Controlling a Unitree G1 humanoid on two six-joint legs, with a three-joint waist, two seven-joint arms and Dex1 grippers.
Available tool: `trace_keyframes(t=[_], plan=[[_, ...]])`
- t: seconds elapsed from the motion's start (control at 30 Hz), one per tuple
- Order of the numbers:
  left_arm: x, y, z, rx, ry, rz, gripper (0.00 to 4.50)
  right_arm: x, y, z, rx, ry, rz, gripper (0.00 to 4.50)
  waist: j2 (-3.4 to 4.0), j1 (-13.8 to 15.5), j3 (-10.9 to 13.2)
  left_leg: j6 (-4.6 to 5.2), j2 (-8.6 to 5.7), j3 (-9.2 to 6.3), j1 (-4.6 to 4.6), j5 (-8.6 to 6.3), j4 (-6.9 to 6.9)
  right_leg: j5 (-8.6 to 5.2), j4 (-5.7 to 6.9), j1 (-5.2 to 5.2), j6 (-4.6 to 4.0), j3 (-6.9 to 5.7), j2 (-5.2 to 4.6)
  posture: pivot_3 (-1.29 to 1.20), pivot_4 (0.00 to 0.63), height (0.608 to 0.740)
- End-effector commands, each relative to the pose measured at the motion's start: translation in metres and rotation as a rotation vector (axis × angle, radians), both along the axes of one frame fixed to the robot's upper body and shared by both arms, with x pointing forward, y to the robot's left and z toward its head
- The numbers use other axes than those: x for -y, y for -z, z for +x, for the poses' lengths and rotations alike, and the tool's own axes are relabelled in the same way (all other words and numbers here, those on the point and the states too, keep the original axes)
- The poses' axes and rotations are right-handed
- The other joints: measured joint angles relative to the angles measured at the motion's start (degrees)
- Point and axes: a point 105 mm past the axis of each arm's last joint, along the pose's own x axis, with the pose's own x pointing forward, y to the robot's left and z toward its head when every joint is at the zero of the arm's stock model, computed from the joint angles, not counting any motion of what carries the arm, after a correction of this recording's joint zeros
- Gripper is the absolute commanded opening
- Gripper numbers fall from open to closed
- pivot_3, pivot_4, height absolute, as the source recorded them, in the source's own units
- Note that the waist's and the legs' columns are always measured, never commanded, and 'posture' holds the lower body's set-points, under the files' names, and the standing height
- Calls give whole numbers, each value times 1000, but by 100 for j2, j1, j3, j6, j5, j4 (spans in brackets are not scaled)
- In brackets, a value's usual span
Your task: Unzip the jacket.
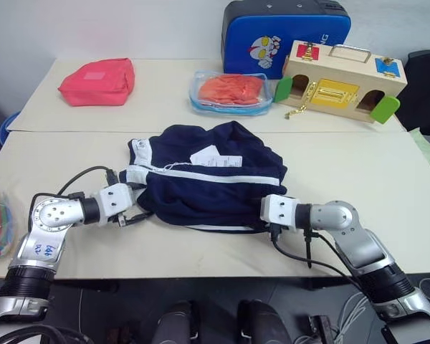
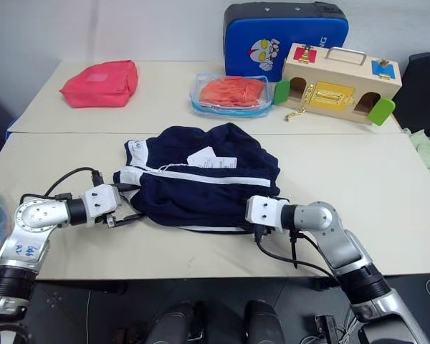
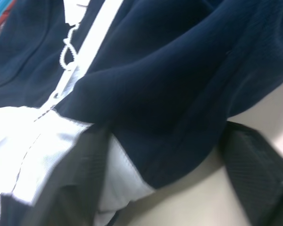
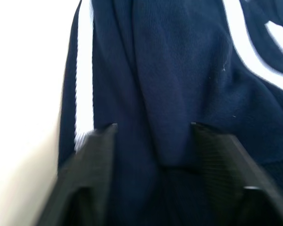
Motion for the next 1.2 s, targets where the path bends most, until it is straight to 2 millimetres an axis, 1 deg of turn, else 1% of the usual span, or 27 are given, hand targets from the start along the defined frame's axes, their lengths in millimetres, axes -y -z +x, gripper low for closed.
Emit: trace_keyframes(t=[0.03, 0.13, 0.17, 0.27, 0.3, 0.4, 0.47, 0.57, 0.6, 0.63, 0.73, 0.83, 0.87, 0.93, 1.0, 1.13, 1.2], plan=[[5, 15, -7, -83, 13, -22, 2318, 5, -1, -7, -45, -18, -29, 1131, 0, 0, 0, 2, 2, -2, 0, -3, 13, 0, 6, 2, 0, 0, -1, 0, 150, 740], [4, 19, -18, -131, 32, -32, 1413, 9, -6, -16, -142, -25, -5, 175, 0, -6, 0, 7, 3, -13, 0, -14, 24, 1, 9, 7, 1, 13, -8, 0, 150, 740], [5, 19, -21, -142, 43, -41, 1139, 10, -8, -19, -177, -27, 3, 0, 0, -10, 0, 5, 4, -15, 0, -18, 25, 1, 5, 9, 1, 22, -8, 0, 150, 740], [8, 16, -35, -167, 88, -74, 241, 16, -17, -33, -259, -74, 11, 0, 0, -14, 0, 2, 6, -15, -2, -26, 24, 0, -3, 8, 1, 25, -10, 0, 150, 740], [7, 15, -39, -180, 96, -79, 18, 18, -19, -37, -279, -89, 6, 0, 0, -17, 0, 5, 7, -12, -5, -29, 25, 0, -6, 7, 1, 18, -12, 0, 150, 740], [4, 15, -47, -203, 108, -83, 18, 24, -24, -44, -292, -141, -16, 0, 0, -29, 0, 13, 7, -3, -5, -37, 30, 0, -12, 8, 1, 16, -14, 0, 150, 740], [4, 13, -52, -208, 122, -101, 18, 26, -26, -42, -273, -131, -2, 0, 0, -28, 0, 16, 7, -3, -4, -39, 31, 1, -11, 9, 1, 16, -16, 0, 150, 740], [2, 10, -58, -197, 126, -130, 18, 22, -37, -32, -135, -113, 102, 0, 0, -30, 0, 7, 9, -3, -4, -45, 30, 1, -10, 6, 1, 18, -15, 0, 150, 740], [2, 9, -59, -196, 125, -133, 18, 21, -38, -31, -116, -111, 119, 0, 1, -27, 1, 3, 11, -3, -3, -46, 30, 1, -10, 6, 1, 18, -14, 0, 150, 740], [1, 9, -58, -186, 118, -133, 18, 19, -39, -36, -123, -143, 142, 0, 1, -21, 1, 1, 11, -2, -4, -46, 29, 1, -8, 4, 1, 17, -13, 0, 150, 740], [-6, 15, -57, -168, 78, -99, 0, 15, -37, -34, -36, -158, 151, 601, 1, -17, 1, 2, 11, 0, -4, -46, 30, 1, -10, 5, 1, 17, -11, 0, 150, 740], [-7, 16, -55, -171, 65, -102, 0, 12, -33, -16, 113, -145, 61, 1622, 1, -24, 1, 3, 8, 8, -3, -46, 34, 2, -5, 4, 4, 16, -12, 0, 150, 740], [-8, 15, -55, -171, 64, -103, 0, 11, -32, -12, 145, -146, 42, 1935, 1, -28, 1, 2, 7, 12, -3, -46, 33, 4, -4, 0, 7, 16, -12, 0, 150, 740], [-7, 15, -54, -171, 64, -102, 0, 9, -32, 3, 214, -122, 0, 2582, 1, -56, 1, -5, 8, 14, 0, -49, 33, 4, -2, -1, 8, 16, -11, 0, 150, 740], [-7, 15, -52, -169, 64, -101, 0, 7, -32, 13, 251, -104, -22, 2582, 1, -82, 1, -7, 10, 14, 0, -45, 31, 4, 0, -3, 7, 18, -10, 0, 150, 740], [-5, 15, -50, -166, 65, -104, 0, 7, -20, 21, 259, -115, -108, 2582, 1, -114, 1, 2, 10, 14, -3, -39, 31, 4, -2, -2, 7, 16, -9, 0, 150, 740], [-3, 15, -49, -165, 66, -103, 0, 7, -17, 23, 256, -114, -117, 2208, 1, -136, 1, 4, 8, 14, -3, -39, 32, 4, -2, 0, 7, 15, -10, 0, 150, 740]])
